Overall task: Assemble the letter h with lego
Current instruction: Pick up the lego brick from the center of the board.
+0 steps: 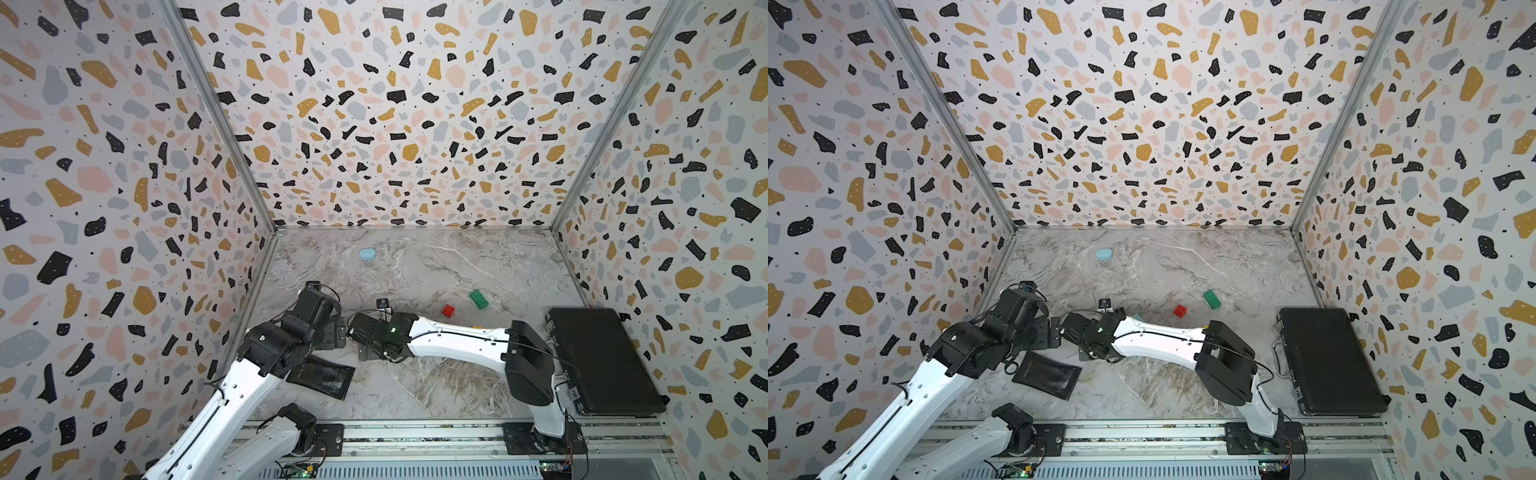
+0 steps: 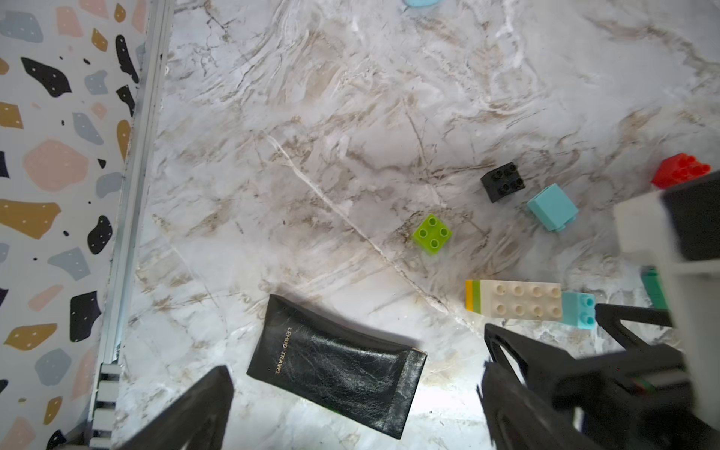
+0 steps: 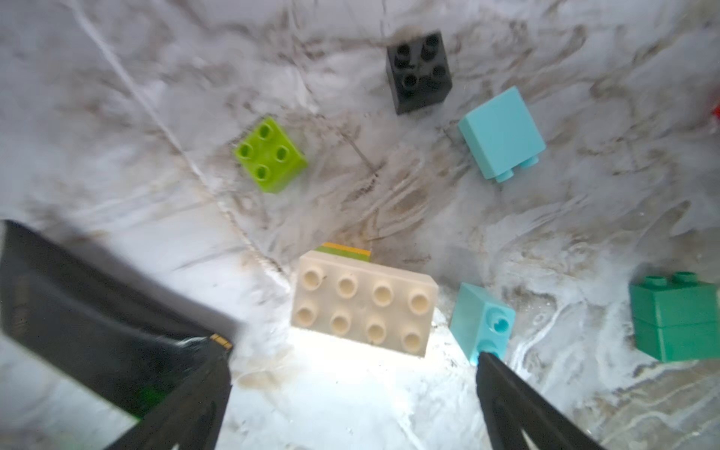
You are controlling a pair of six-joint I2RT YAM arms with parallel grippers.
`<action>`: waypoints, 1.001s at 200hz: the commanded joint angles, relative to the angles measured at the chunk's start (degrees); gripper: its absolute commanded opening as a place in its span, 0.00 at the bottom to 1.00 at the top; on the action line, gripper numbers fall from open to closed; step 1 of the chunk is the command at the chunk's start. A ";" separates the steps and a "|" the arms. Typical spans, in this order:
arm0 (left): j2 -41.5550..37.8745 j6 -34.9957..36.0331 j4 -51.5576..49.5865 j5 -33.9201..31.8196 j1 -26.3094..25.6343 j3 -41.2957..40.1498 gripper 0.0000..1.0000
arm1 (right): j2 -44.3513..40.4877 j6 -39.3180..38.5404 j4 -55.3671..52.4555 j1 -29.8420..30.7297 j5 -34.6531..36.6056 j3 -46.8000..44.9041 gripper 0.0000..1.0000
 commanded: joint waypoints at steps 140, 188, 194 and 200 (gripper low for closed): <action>18.42 -0.37 9.02 23.05 -5.41 -1.19 0.99 | -64.12 -40.74 52.29 -12.33 15.78 -74.06 0.99; 34.68 -6.40 7.30 19.94 -11.05 6.89 0.99 | -53.12 -38.50 51.06 -18.12 6.77 -69.76 0.96; 35.69 -7.32 7.64 20.17 -11.18 7.23 0.97 | -52.01 -38.47 51.26 -18.38 5.46 -69.41 0.96; 36.71 -8.11 7.67 20.31 -11.22 7.54 0.95 | -51.03 -38.78 51.34 -18.65 4.39 -69.02 0.96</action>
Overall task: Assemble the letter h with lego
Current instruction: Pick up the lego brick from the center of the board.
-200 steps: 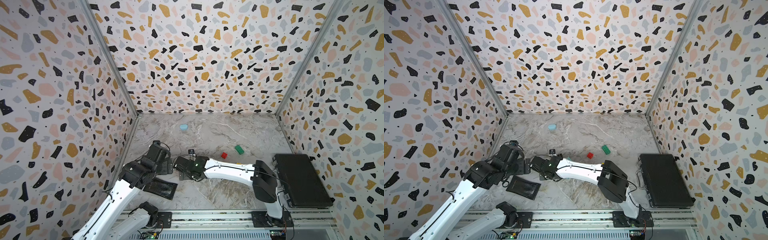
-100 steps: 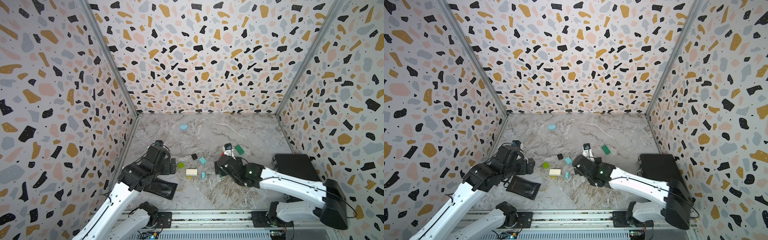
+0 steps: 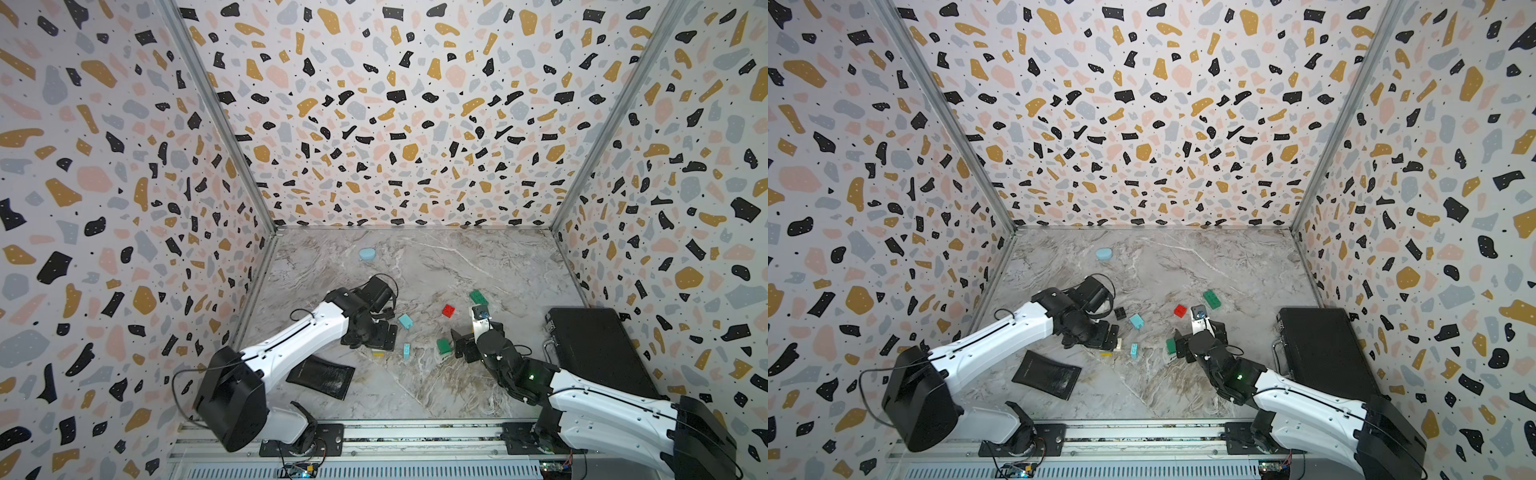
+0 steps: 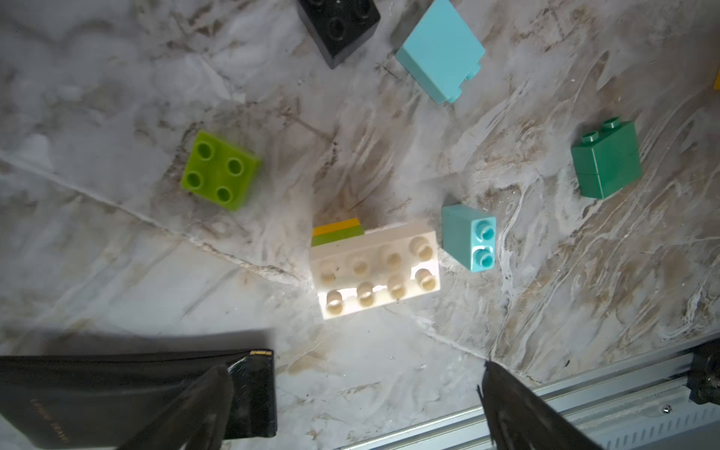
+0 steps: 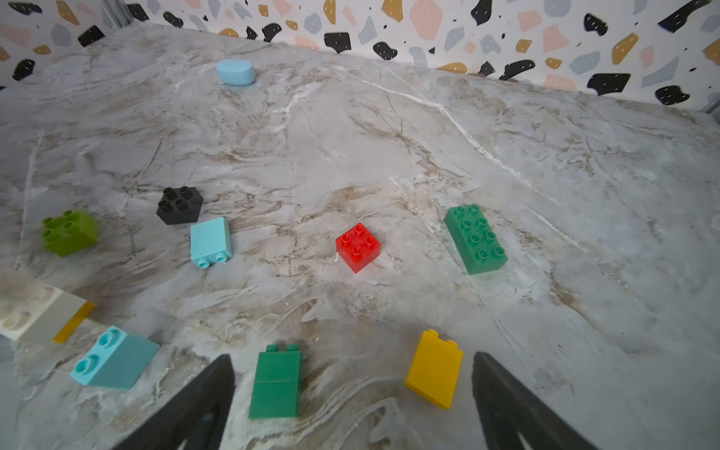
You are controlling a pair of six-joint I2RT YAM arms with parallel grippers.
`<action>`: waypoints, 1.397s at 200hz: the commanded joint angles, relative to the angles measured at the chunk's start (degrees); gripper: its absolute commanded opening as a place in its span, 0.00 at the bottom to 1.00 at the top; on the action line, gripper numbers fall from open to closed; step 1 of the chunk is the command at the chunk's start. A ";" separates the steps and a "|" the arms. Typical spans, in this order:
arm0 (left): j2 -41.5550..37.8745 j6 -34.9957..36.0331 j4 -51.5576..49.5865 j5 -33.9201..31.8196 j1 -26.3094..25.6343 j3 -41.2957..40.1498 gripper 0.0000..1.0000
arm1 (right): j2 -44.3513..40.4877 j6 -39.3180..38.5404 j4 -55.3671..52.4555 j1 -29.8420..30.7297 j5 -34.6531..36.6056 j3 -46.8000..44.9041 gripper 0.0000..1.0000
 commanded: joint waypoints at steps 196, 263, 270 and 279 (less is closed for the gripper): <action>11.90 -7.25 -0.14 -0.55 -0.70 5.46 0.75 | 7.08 -0.79 -0.33 -2.43 -7.50 4.49 0.96; 12.55 -7.13 0.64 -0.19 -0.64 4.80 0.66 | 7.61 -0.92 -0.37 -2.58 -7.57 4.59 0.96; 12.57 -7.13 0.64 -0.19 -0.69 4.91 0.62 | 7.66 -0.89 -0.37 -2.58 -7.58 4.58 0.96; 12.74 -7.13 0.56 -0.04 -0.64 5.02 0.59 | 7.70 -0.89 -0.33 -2.62 -7.64 4.58 0.96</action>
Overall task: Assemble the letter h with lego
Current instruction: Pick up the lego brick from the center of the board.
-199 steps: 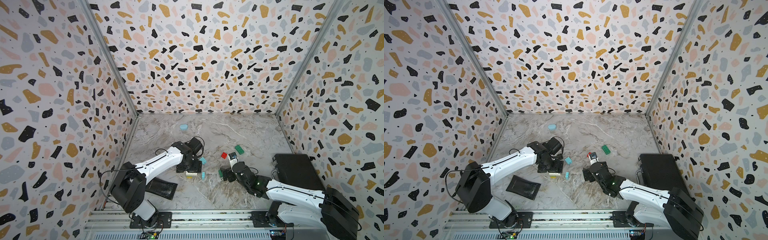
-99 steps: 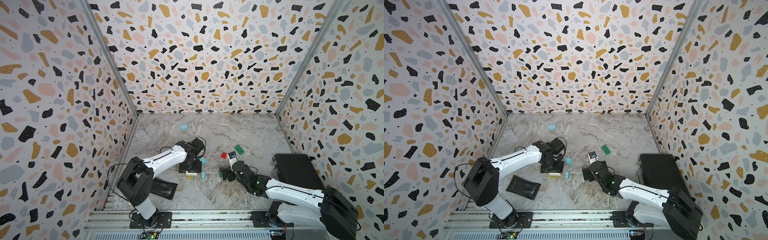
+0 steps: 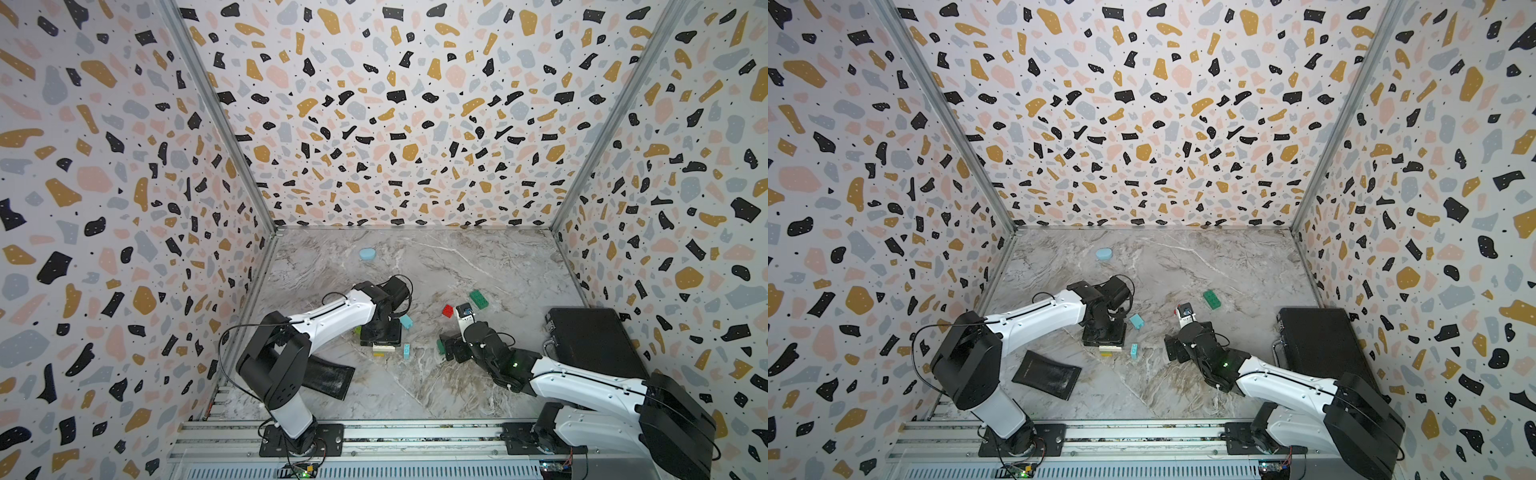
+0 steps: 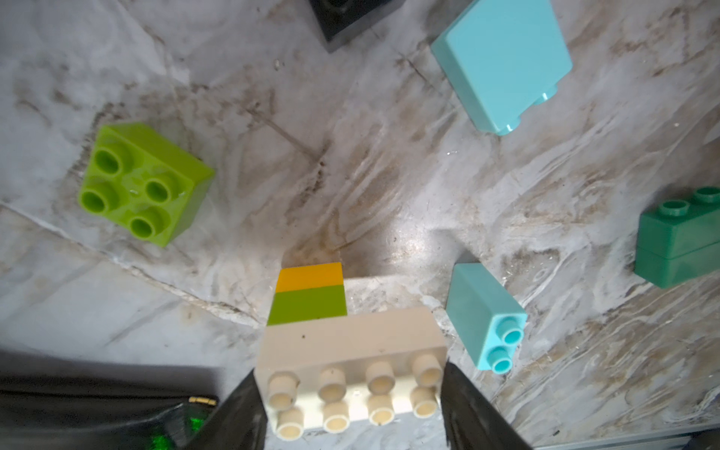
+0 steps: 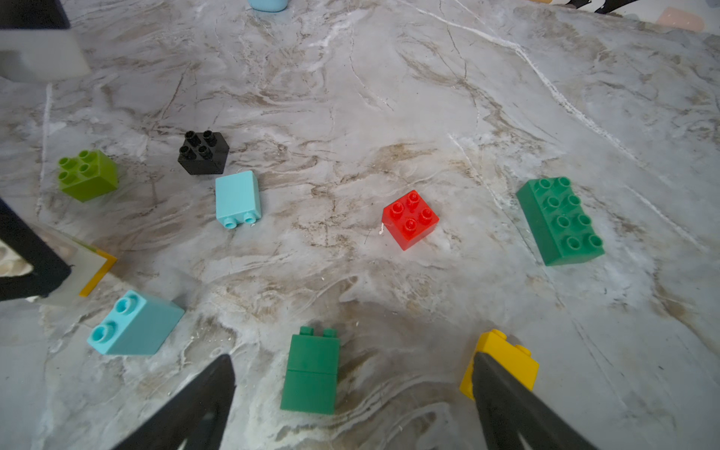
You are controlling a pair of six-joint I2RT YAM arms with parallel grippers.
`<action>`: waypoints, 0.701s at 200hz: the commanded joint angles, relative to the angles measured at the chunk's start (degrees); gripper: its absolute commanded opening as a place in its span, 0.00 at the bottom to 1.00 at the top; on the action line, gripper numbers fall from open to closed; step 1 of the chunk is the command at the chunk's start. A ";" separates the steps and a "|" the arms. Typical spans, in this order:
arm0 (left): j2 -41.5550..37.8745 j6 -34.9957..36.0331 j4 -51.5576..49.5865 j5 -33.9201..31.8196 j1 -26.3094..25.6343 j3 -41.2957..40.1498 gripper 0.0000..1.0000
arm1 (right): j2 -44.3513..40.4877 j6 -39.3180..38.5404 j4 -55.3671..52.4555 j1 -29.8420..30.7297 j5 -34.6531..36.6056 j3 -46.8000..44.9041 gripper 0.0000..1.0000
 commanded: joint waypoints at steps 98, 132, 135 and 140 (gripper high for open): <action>-2.13 0.56 -0.42 2.20 -0.07 1.15 0.39 | 0.55 -0.12 -0.47 -0.50 -0.10 2.05 0.95; -3.99 0.60 0.82 3.39 -0.07 0.19 0.39 | 1.01 -0.10 -0.28 -0.54 -0.45 2.19 0.95; -4.17 0.61 0.78 3.40 -0.04 0.19 0.39 | 1.12 -0.10 -0.29 -0.47 -0.46 2.23 0.95; -4.56 0.62 0.93 3.61 -0.09 0.09 0.39 | 1.21 -0.03 -0.31 -0.53 -0.45 2.18 0.95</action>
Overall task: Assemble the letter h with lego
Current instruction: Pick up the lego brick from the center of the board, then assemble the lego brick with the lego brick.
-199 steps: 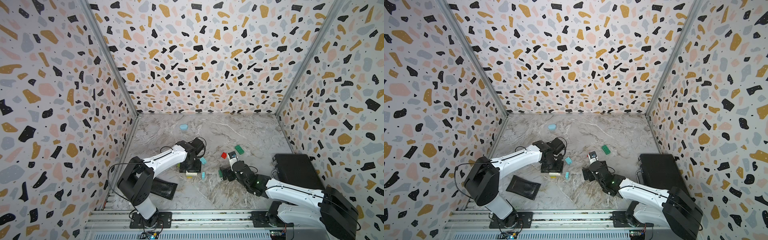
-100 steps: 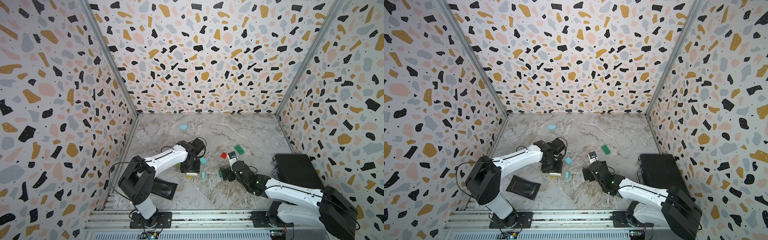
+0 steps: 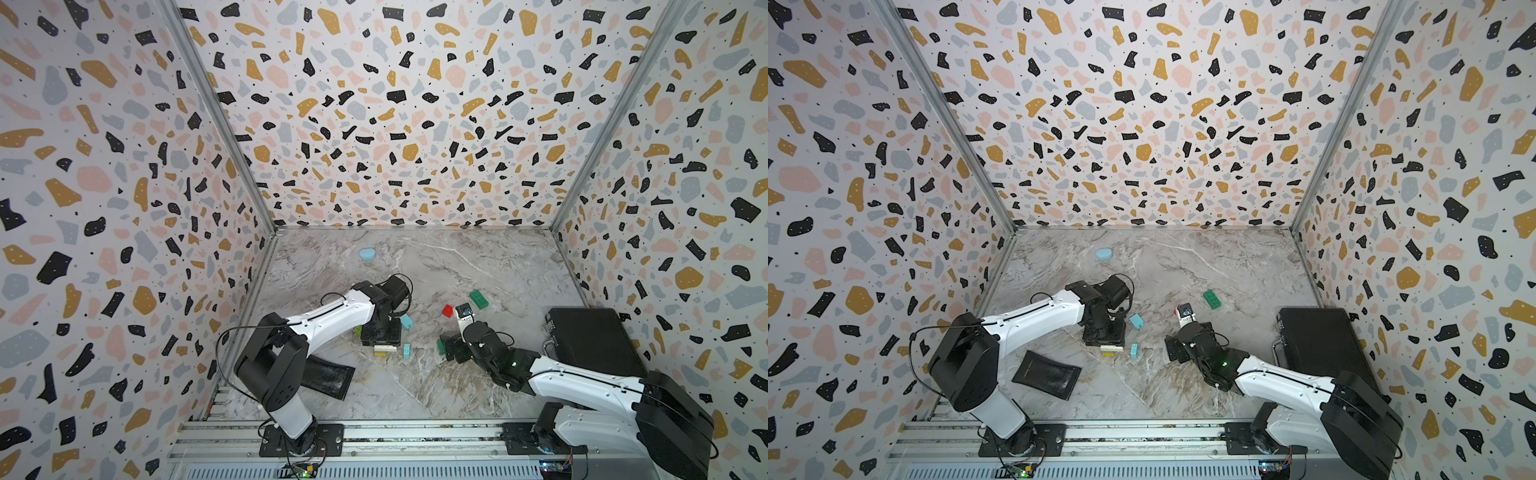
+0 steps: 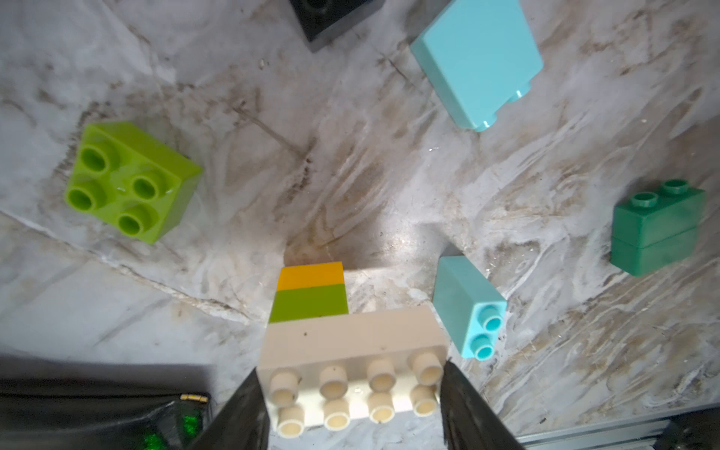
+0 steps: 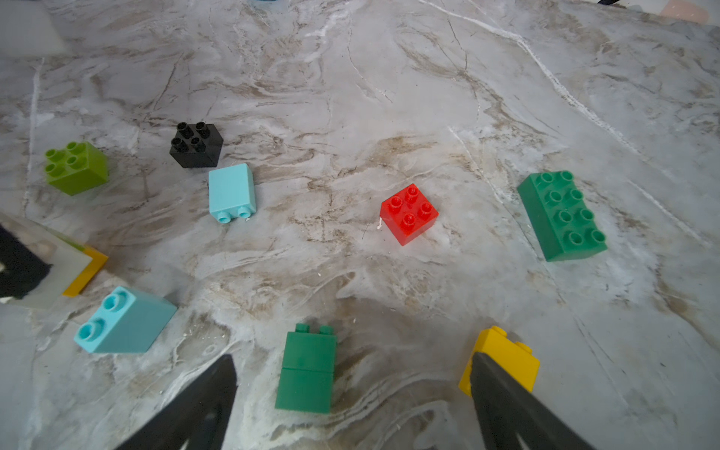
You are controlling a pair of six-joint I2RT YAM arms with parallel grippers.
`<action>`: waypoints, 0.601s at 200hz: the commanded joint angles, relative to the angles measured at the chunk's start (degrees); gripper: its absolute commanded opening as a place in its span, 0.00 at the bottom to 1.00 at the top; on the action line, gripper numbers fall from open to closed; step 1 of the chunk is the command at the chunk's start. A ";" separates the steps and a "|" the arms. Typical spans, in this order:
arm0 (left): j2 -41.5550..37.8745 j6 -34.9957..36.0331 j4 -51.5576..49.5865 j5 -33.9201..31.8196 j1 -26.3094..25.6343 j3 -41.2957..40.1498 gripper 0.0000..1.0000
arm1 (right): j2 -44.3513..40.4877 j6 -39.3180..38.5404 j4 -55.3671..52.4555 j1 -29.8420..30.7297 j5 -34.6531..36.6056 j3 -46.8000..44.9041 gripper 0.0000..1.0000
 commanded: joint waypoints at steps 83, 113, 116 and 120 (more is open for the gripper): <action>-2.40 0.61 1.40 3.28 -2.19 0.56 0.33 | 2.11 0.12 -0.43 -0.32 -0.28 2.88 0.95; -1.06 0.69 1.65 3.27 -2.91 1.20 0.33 | 3.08 0.32 -0.68 -0.35 -0.38 3.46 0.95; -0.96 0.84 1.63 3.29 -3.00 1.26 0.33 | 3.12 0.30 -0.70 -0.29 -0.37 3.43 0.95; -0.74 0.90 1.63 3.27 -3.08 1.35 0.33 | 3.24 0.36 -0.74 -0.41 -0.38 3.51 0.95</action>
